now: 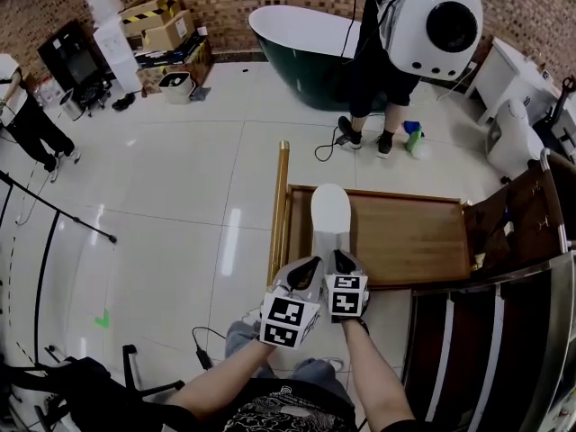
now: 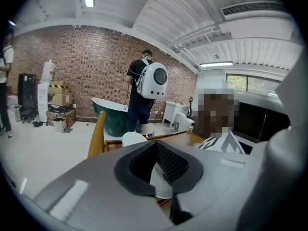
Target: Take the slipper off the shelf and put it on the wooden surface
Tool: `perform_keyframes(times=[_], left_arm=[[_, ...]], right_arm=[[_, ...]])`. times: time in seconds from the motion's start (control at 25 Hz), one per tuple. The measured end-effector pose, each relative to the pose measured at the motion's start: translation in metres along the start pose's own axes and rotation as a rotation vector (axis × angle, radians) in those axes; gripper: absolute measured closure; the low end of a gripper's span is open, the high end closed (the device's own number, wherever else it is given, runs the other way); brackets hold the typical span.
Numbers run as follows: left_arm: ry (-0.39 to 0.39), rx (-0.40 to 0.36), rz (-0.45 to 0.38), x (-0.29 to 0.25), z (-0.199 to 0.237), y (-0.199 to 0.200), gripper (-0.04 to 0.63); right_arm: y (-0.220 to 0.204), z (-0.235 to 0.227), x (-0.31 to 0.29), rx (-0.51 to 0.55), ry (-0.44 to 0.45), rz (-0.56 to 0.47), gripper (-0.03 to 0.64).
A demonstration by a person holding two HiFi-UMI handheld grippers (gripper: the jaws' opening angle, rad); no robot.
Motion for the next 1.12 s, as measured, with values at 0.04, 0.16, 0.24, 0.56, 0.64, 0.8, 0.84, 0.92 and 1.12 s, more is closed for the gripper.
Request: perform_keyframes(times=[0.04,0.16,0.24,0.56,0.64,0.8,0.84,0.92,1.12], left_arm=[[-0.006,-0.003,0.001,-0.001,0.0,0.001,0.589],[-0.023,-0.023,0.005,-0.003,-0.002,0.003,0.589],[-0.025,-0.026,0.004,-0.001,0.0,0.004,0.589],[-0.011,-0.011,0.025,0.003,0.01,-0.002,0.59],[-0.01,-0.012,0.028,0.005,0.011,-0.002,0.589],[-0.016,-0.022,0.023,0.008,0.01,0.003,0.589],[-0.021,-0.027,0.022,0.008,0.008,0.004,0.589],[-0.038,-0.035,0.019,0.009,0.002,0.007,0.589],[-0.121,-0.066,0.01,0.007,-0.022,0.015,0.589]], right_arm=[[0.0,0.0,-0.006,-0.006,-0.004,0.007,0.604],[0.001,0.001,-0.018,-0.025,-0.012,0.017,0.603],[-0.001,0.004,-0.024,-0.029,-0.012,0.025,0.597],[-0.006,0.005,-0.023,-0.042,0.003,0.036,0.574],[-0.006,0.007,-0.017,-0.056,0.008,0.037,0.566],[0.001,0.011,0.002,-0.07,0.008,0.006,0.566],[0.003,0.01,0.008,-0.075,0.005,-0.004,0.566],[0.007,0.007,0.021,-0.09,-0.005,-0.025,0.566],[0.022,-0.004,0.063,-0.132,-0.06,-0.104,0.568]])
Point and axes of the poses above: the fingertips, and each gripper's own axes: x backward along the fingers, z to its left, y out of its top, the point moved 1 cm from there along x, backward along the fingers, and after that the axes turned 9 degrees about -x, right-handed, at the moved point
